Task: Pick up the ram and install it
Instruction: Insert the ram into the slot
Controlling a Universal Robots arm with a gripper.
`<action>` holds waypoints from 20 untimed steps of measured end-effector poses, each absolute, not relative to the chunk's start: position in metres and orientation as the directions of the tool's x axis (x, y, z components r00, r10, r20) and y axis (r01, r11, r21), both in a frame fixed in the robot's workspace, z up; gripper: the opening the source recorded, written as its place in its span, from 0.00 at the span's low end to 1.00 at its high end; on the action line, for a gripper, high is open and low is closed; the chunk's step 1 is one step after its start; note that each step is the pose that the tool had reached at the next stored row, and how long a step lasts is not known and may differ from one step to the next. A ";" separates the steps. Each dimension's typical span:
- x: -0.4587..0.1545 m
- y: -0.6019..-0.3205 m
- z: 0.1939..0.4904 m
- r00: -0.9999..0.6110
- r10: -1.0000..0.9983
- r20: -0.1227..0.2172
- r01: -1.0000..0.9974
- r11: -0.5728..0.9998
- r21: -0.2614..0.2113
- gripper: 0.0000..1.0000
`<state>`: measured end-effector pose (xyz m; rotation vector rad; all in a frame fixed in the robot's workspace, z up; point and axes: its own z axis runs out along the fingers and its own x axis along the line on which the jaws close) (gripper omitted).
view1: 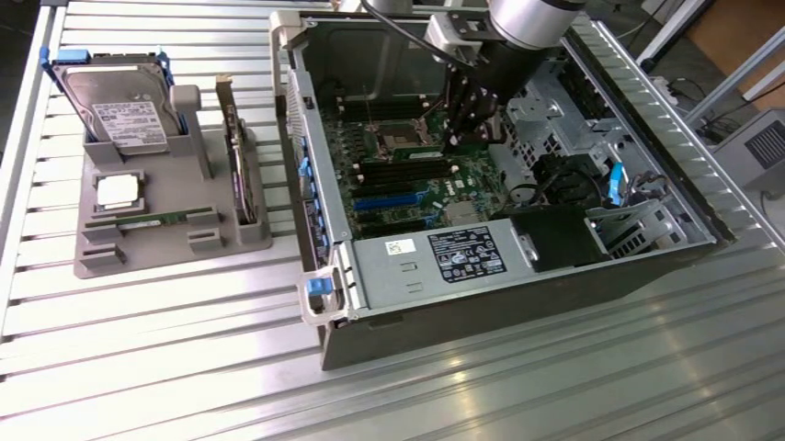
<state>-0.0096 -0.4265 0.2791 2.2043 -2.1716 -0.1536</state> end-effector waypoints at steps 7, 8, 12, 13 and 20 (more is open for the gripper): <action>-0.020 -0.421 0.276 0.016 -1.000 -0.019 -0.995 -0.018 0.101 0.12; -0.020 -0.420 0.274 0.016 -1.000 -0.018 -0.995 -0.018 0.101 0.12; -0.025 -0.414 0.270 0.016 -1.000 -0.001 -0.995 -0.016 0.101 0.12; -0.026 -0.413 0.269 0.016 -1.000 0.001 -0.995 -0.016 0.101 0.12; -0.030 -0.410 0.261 0.016 -1.000 0.002 -0.995 -0.016 0.101 0.12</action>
